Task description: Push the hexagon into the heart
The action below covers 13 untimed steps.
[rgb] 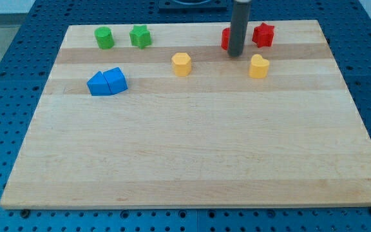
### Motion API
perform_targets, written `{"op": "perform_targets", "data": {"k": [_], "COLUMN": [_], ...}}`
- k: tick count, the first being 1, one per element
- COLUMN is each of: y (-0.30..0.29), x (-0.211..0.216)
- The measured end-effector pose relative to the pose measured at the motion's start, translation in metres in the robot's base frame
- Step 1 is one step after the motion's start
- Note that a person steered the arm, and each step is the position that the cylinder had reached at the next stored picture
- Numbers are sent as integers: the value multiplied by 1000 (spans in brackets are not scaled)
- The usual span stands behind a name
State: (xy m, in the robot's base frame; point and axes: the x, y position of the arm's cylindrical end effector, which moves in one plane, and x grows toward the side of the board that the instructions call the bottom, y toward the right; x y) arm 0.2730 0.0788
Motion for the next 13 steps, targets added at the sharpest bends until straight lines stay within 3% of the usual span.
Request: {"op": "perform_targets", "data": {"k": [1, 2, 3, 4, 6, 7, 8, 9, 12, 13], "y": [-73, -107, -86, -6, -36, -113, -148, -138, 115, 224], "x": [3, 32, 69, 86, 60, 58, 93, 105, 136, 95]}}
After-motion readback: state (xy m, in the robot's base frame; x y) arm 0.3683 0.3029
